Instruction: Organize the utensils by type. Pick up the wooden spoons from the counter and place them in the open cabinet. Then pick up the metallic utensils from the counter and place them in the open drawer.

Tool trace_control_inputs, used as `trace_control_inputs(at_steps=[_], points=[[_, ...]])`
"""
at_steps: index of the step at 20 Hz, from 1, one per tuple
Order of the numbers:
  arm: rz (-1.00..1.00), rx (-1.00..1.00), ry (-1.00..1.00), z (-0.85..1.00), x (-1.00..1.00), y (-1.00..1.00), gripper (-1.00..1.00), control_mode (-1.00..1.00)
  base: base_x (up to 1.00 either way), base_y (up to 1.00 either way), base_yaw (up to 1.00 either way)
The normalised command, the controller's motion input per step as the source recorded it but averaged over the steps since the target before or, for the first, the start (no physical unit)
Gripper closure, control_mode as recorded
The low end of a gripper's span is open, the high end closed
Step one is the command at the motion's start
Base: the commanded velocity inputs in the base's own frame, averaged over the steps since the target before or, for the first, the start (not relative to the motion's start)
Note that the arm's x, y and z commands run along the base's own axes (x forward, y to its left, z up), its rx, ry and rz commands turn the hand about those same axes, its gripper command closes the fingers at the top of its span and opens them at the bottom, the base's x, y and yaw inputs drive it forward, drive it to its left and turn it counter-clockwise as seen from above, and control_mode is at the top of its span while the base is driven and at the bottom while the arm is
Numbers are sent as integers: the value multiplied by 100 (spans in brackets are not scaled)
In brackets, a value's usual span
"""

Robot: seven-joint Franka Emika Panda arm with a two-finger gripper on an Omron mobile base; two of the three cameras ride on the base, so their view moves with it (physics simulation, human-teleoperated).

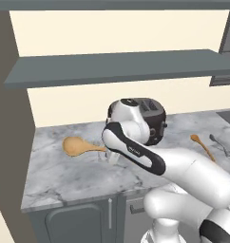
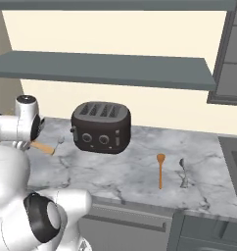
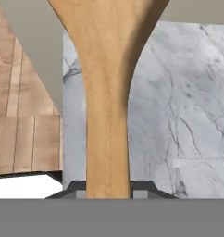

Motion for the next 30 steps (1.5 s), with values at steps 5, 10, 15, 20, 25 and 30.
trace_control_inputs(at_steps=[5, 10, 15, 20, 25, 30], points=[[26, -13, 0, 36, -39, -58, 100, -100, 0, 0, 0], [9, 0, 0, 25, -29, -87, 100, -100, 0, 0, 0], [10, 2, 0, 20, -31, -85, 100, -100, 0, 0, 0], [2, 0, 0, 20, -13, -66, 100, -100, 0, 0, 0], [0, 0, 0, 4, -2, -37, 100, -100, 0, 0, 0], [0, 0, 0, 0, 0, 0, 100, -100, 0, 0, 0]])
